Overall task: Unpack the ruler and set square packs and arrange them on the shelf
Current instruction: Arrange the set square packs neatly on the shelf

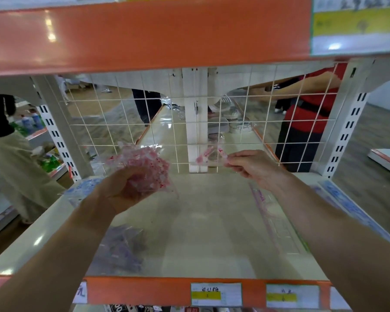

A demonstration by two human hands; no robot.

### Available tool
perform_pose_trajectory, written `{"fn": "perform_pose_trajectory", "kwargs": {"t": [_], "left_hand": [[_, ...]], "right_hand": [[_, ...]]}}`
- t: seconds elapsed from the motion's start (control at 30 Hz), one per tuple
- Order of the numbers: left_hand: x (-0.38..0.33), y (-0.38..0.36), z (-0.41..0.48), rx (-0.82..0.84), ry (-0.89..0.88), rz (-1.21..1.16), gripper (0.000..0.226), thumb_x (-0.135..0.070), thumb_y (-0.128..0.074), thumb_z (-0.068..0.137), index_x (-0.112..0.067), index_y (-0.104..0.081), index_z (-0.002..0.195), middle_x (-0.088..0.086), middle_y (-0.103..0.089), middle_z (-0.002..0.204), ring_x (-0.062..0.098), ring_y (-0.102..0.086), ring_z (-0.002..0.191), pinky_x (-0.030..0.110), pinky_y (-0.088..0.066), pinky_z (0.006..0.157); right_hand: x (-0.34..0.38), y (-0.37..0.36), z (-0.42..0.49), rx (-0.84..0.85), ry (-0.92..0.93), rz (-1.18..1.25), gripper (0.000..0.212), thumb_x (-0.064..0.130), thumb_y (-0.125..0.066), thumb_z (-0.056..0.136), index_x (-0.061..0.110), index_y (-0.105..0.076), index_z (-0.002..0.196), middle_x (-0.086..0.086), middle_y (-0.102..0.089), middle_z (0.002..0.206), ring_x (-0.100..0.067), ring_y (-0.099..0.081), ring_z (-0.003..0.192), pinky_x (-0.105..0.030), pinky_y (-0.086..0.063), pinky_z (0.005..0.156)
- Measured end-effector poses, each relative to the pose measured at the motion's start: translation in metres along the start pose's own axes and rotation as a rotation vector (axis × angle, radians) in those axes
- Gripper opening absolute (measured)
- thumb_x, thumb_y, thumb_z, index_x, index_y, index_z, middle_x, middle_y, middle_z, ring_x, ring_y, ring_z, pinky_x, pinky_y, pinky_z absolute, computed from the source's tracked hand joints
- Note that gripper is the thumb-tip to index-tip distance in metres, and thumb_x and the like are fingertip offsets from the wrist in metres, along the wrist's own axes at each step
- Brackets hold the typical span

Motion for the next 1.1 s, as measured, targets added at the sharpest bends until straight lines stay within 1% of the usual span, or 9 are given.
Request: {"fn": "perform_pose_trajectory", "kwargs": {"t": [0.2,0.33,0.5,0.53,0.63,0.7,0.87,1.0,1.1], "left_hand": [[-0.013,0.019,-0.003,-0.087,-0.007,0.016,0.014,0.003,-0.05,0.089,-0.008,-0.055,0.097,0.012,-0.072,0.071,0.025,-0.071,0.069,0.043,-0.059,0.055],[-0.01,0.037,-0.005,-0.142,0.032,0.021,0.014,0.002,-0.054,0.088,-0.008,-0.057,0.096,0.013,-0.068,0.091,0.027,-0.066,0.085,0.04,-0.058,0.05],[-0.005,0.044,-0.008,-0.108,0.065,-0.004,0.023,0.004,-0.055,0.083,-0.006,-0.058,0.104,0.014,-0.072,0.086,0.027,-0.071,0.071,0.036,-0.056,0.05],[-0.006,0.046,-0.009,-0.105,0.06,-0.011,0.03,0.004,-0.057,0.079,-0.006,-0.058,0.107,0.014,-0.072,0.09,0.028,-0.071,0.074,0.036,-0.057,0.051],[-0.007,0.053,-0.008,-0.095,0.053,-0.022,0.051,0.002,-0.062,0.067,-0.007,-0.058,0.118,0.015,-0.071,0.103,0.028,-0.071,0.084,0.038,-0.057,0.057],[-0.007,0.058,-0.008,-0.104,0.058,-0.015,0.062,0.001,-0.063,0.066,-0.007,-0.054,0.127,0.017,-0.066,0.116,0.031,-0.068,0.096,0.039,-0.058,0.061],[-0.006,0.054,-0.01,-0.093,0.067,-0.007,0.065,0.001,-0.063,0.065,-0.006,-0.052,0.129,0.02,-0.063,0.122,0.034,-0.065,0.102,0.047,-0.058,0.071],[0.0,0.035,-0.012,-0.017,0.058,-0.017,0.056,0.001,-0.062,0.07,-0.006,-0.054,0.126,0.019,-0.066,0.117,0.034,-0.066,0.102,0.047,-0.058,0.076],[0.005,0.01,-0.014,0.075,0.057,-0.021,0.04,0.002,-0.059,0.072,-0.006,-0.06,0.112,0.017,-0.07,0.108,0.031,-0.07,0.092,0.047,-0.057,0.077]], "right_hand": [[-0.029,-0.065,0.019,0.118,-0.075,-0.17,0.004,0.005,-0.072,0.08,0.007,-0.069,0.077,-0.007,-0.064,0.065,-0.012,-0.054,0.054,-0.019,-0.041,0.049],[-0.046,-0.101,0.038,0.118,-0.104,-0.263,0.018,0.004,-0.072,0.075,0.008,-0.063,0.06,-0.009,-0.06,0.06,-0.018,-0.05,0.054,-0.023,-0.035,0.049],[-0.052,-0.121,0.054,0.093,-0.131,-0.585,0.015,0.009,-0.065,0.074,0.01,-0.062,0.059,-0.003,-0.057,0.054,-0.015,-0.047,0.045,-0.023,-0.037,0.046],[-0.05,-0.123,0.054,0.089,-0.127,-0.657,0.005,0.011,-0.065,0.073,0.009,-0.065,0.068,-0.003,-0.06,0.058,-0.015,-0.05,0.047,-0.021,-0.039,0.047],[-0.052,-0.134,0.057,0.105,-0.13,-0.769,0.029,0.027,-0.07,0.076,0.011,-0.061,0.098,-0.005,-0.066,0.089,-0.022,-0.064,0.076,-0.023,-0.045,0.063],[-0.05,-0.139,0.058,0.102,-0.101,-0.825,0.029,0.029,-0.069,0.079,0.012,-0.056,0.098,-0.008,-0.065,0.106,-0.026,-0.064,0.095,-0.025,-0.044,0.071],[-0.047,-0.138,0.058,0.127,-0.082,-0.899,0.028,0.029,-0.066,0.078,0.009,-0.052,0.092,-0.01,-0.062,0.1,-0.027,-0.063,0.096,-0.027,-0.045,0.071],[-0.026,-0.126,0.05,0.165,0.007,-0.488,0.011,0.019,-0.064,0.083,0.008,-0.065,0.081,-0.002,-0.064,0.075,-0.014,-0.059,0.067,-0.022,-0.046,0.06],[0.0,-0.117,0.026,0.255,-0.04,-0.012,0.02,0.03,-0.059,0.092,0.014,-0.069,0.088,0.0,-0.073,0.08,-0.011,-0.066,0.075,-0.023,-0.048,0.063]]}}
Point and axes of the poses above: each hand's wrist, its own z-axis towards the middle knuckle, its own y-axis out of the back of the hand, x = y × z, the point moved 9 cm from there along z, towards the middle knuckle
